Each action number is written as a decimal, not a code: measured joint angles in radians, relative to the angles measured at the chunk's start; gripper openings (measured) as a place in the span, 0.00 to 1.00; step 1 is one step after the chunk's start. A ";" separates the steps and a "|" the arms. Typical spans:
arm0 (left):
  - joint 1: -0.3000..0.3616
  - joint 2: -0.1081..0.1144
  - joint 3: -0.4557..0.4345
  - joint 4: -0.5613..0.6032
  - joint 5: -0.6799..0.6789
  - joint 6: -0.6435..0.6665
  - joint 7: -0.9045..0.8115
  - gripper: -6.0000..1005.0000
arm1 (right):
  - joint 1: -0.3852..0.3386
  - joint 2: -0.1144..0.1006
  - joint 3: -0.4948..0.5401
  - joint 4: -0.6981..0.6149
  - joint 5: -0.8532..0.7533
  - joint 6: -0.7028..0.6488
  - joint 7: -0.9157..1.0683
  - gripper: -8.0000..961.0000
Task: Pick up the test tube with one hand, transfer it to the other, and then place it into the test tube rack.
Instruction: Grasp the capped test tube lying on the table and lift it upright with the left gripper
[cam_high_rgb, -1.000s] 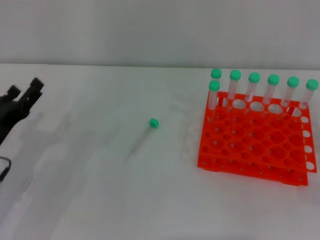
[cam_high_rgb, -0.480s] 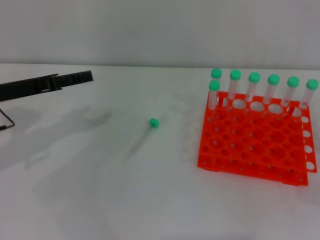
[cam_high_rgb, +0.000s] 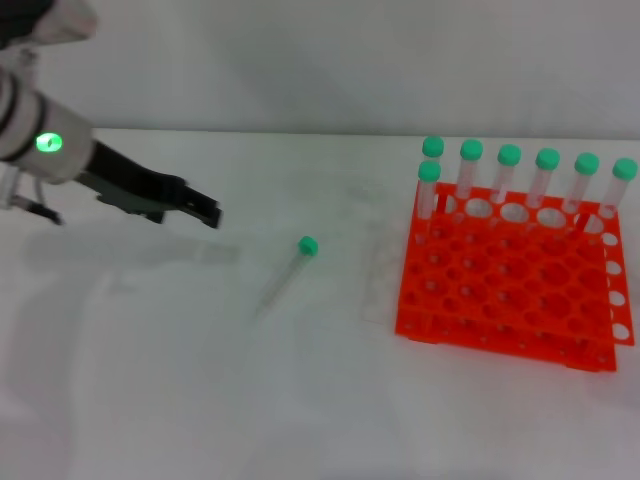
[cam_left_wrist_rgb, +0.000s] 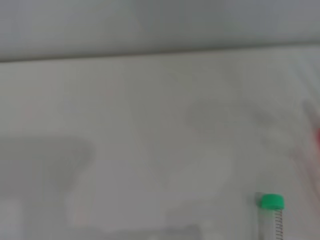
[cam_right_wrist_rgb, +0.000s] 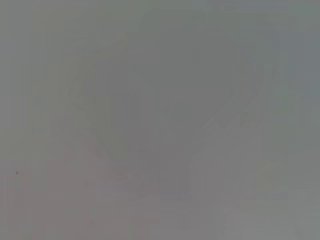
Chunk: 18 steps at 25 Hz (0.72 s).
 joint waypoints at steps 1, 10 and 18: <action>-0.023 -0.014 0.000 -0.009 0.037 0.002 -0.010 0.87 | 0.000 0.000 0.000 0.000 0.000 0.000 0.000 0.88; -0.131 -0.102 0.006 -0.071 0.167 0.000 -0.037 0.87 | -0.003 0.000 0.000 0.000 -0.001 -0.001 0.000 0.87; -0.160 -0.149 0.008 -0.123 0.258 -0.009 -0.079 0.86 | 0.001 0.001 0.000 0.001 -0.002 -0.005 0.000 0.87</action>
